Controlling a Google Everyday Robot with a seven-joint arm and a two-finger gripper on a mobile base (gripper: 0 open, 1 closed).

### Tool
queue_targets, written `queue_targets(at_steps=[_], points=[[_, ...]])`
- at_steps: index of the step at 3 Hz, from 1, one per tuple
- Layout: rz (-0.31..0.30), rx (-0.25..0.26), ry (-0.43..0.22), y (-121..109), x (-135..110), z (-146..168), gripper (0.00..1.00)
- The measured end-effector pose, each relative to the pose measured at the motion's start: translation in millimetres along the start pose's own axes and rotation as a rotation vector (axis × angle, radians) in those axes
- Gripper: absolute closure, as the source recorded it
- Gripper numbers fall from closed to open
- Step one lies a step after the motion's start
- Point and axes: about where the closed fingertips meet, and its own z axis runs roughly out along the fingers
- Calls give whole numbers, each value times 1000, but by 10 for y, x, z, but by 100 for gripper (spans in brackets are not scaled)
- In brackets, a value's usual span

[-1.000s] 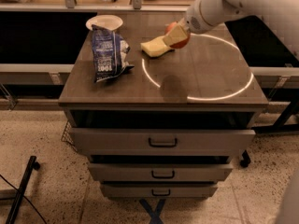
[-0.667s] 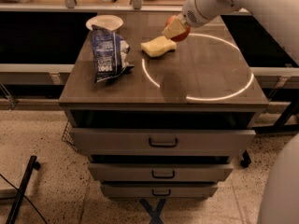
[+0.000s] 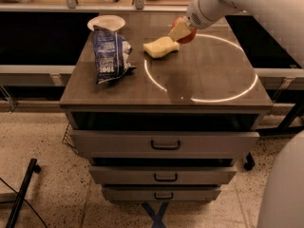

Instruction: Move apple near sponge

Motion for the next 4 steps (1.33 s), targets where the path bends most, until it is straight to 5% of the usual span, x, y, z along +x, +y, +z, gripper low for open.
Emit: queue_targets(at_steps=[2,4], points=[[38,98,55,-434,443,90,100],[52,-12,43,-279,642,437,59]])
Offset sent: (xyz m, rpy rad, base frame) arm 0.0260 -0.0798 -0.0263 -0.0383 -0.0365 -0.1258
